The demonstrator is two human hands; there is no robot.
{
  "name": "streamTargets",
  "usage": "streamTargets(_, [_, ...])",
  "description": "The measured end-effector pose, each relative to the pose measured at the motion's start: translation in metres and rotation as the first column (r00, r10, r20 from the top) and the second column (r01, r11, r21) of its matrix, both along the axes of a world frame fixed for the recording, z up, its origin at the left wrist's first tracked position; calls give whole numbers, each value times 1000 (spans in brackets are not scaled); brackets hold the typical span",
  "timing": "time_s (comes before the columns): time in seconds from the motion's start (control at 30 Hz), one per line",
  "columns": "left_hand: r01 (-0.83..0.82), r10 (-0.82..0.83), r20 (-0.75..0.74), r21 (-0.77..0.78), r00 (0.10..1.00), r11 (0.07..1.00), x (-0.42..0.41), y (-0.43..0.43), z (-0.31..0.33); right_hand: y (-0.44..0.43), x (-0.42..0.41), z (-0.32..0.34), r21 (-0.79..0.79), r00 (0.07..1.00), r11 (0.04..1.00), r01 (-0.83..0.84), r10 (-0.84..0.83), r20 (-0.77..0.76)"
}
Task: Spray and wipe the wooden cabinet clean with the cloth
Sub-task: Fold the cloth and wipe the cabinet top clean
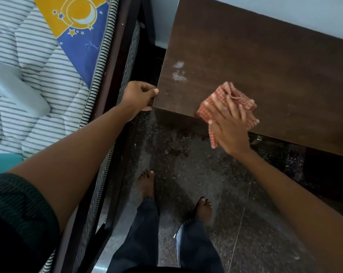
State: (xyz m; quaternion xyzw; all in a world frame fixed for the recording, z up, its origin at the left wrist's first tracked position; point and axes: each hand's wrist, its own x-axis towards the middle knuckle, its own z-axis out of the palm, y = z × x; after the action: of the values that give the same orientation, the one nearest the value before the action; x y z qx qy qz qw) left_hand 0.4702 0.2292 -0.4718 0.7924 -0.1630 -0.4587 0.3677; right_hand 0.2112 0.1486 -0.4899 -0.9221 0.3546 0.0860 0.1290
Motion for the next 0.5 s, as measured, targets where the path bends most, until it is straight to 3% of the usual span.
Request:
streamTargets(0.13, [-30, 30, -22, 0, 999, 1000, -1, 1, -1, -20, 43, 6, 59, 955, 955, 291, -294, 37])
streamTargets(0.23, [-44, 43, -36, -11, 998, 999, -1, 2, 0, -29, 97, 6, 57, 927, 927, 371, -373, 42])
streamTargets(0.33, [-48, 48, -60, -2, 997, 999, 0, 0, 0, -11, 120, 3, 48, 963, 964, 261, -264, 61])
streamTargets(0.5, [-34, 36, -67, 26, 997, 999, 2, 0, 0, 25, 75, -1, -65, 991, 989, -129, 132, 33])
